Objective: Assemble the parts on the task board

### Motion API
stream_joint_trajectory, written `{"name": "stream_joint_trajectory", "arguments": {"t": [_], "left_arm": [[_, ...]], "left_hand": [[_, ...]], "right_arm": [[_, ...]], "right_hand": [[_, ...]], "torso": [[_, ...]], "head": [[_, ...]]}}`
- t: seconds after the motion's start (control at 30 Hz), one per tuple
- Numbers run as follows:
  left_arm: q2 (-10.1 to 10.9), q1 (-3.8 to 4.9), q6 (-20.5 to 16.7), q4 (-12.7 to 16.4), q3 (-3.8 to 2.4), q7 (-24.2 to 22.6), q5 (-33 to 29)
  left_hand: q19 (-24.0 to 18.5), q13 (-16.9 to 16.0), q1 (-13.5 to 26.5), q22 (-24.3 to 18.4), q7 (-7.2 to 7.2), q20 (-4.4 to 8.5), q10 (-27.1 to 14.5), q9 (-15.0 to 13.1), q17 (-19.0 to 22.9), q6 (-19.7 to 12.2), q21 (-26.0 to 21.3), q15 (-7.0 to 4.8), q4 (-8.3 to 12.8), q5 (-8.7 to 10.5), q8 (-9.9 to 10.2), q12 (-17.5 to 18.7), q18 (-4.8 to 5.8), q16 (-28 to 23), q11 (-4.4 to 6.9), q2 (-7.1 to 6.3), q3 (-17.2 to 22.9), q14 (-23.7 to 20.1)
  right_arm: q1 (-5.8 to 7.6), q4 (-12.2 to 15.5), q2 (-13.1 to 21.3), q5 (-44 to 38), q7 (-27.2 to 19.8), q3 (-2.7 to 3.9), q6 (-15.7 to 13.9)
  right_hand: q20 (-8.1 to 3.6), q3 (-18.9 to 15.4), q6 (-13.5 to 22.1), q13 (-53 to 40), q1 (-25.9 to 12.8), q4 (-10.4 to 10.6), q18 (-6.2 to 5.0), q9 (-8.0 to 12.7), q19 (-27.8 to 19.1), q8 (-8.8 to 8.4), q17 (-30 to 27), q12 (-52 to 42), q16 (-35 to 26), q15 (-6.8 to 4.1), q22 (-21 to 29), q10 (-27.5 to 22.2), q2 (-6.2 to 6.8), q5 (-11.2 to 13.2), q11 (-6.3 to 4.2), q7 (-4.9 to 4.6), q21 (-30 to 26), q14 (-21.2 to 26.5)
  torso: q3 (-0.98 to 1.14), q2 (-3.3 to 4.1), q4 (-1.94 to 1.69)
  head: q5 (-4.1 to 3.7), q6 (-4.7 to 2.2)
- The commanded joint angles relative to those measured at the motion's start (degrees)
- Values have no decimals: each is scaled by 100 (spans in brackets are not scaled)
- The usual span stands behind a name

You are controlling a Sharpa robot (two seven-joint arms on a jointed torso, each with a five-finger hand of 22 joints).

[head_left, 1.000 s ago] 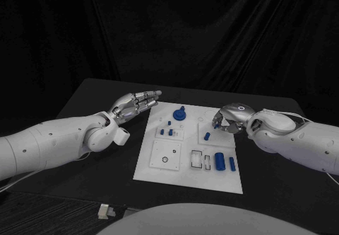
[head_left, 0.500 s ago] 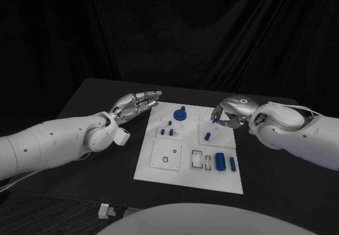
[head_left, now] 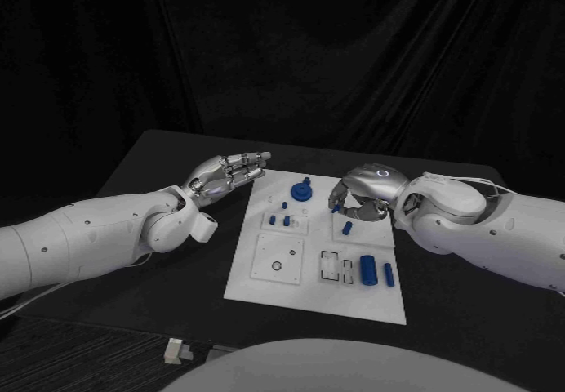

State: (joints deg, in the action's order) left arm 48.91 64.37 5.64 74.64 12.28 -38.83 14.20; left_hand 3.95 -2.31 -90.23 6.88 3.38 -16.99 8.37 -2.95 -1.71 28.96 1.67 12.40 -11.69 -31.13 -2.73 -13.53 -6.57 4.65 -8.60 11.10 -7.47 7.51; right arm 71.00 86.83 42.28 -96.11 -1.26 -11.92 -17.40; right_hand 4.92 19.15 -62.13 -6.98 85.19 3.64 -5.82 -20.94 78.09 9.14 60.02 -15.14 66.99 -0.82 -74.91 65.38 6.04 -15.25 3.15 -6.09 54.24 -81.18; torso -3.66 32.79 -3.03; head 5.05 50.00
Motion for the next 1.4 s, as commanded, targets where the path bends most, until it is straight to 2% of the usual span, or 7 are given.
{"name": "stream_joint_trajectory", "arguments": {"t": [0.03,0.23,0.43,0.7,1.4], "left_arm": [[5,-7,54,24,-6,-895,-46],[14,-7,54,29,-6,-886,-46],[11,-7,57,35,-6,-892,-46],[17,-7,54,41,-6,-894,-46],[-19,-16,122,2,-6,-873,-46]], "left_hand": [[2,-9,-19,11,16,-2,8,0,-10,-27,20,15,-1,-31,-21,-31,30,29,-33,-16,38,37],[5,-10,-18,16,17,-2,9,0,-10,-25,21,15,-1,-31,-21,-32,31,30,-33,-16,38,39],[6,-9,-17,17,18,-2,8,0,-9,-25,22,16,-1,-31,-22,-32,34,29,-34,-16,40,36],[2,-9,-16,10,19,-2,7,0,-8,-29,20,17,-1,-31,-22,-31,37,27,-34,-16,41,31],[5,-7,-9,9,28,-2,-1,2,-7,-46,19,18,-7,-30,-19,-25,54,28,-39,-8,54,25]], "right_arm": [[1,13,-117,-263,52,4,150],[-38,3,-342,-371,29,4,235],[-151,-86,-635,-538,3,4,319],[-287,-228,-881,-587,-32,4,354],[-447,-311,-1116,-596,-10,4,484]], "right_hand": [[8,44,-27,10,-14,-12,-68,6,-45,-1,-13,29,-30,-12,-635,-27,-18,15,33,-74,-37,42],[9,51,-27,11,-9,-15,-70,7,-51,-4,-29,32,-43,-11,-632,-28,-22,11,35,-77,-50,49],[10,63,-24,12,5,-26,-71,9,-58,-12,-44,37,-56,-9,-630,-27,-23,4,37,-81,-64,59],[11,68,-22,12,9,-30,-73,10,-64,-16,-47,40,-59,-8,-627,-27,-24,0,39,-84,-78,62],[14,74,-14,13,11,-35,-78,14,-78,-28,-58,47,-68,-3,-621,-29,-22,-7,45,-91,-109,71]], "torso": [[-1,1,0],[0,-1,-1],[-1,-1,0],[-3,-2,1],[-3,-4,1]], "head": [[-7,0],[-16,0],[-7,0],[42,0],[74,0]]}}
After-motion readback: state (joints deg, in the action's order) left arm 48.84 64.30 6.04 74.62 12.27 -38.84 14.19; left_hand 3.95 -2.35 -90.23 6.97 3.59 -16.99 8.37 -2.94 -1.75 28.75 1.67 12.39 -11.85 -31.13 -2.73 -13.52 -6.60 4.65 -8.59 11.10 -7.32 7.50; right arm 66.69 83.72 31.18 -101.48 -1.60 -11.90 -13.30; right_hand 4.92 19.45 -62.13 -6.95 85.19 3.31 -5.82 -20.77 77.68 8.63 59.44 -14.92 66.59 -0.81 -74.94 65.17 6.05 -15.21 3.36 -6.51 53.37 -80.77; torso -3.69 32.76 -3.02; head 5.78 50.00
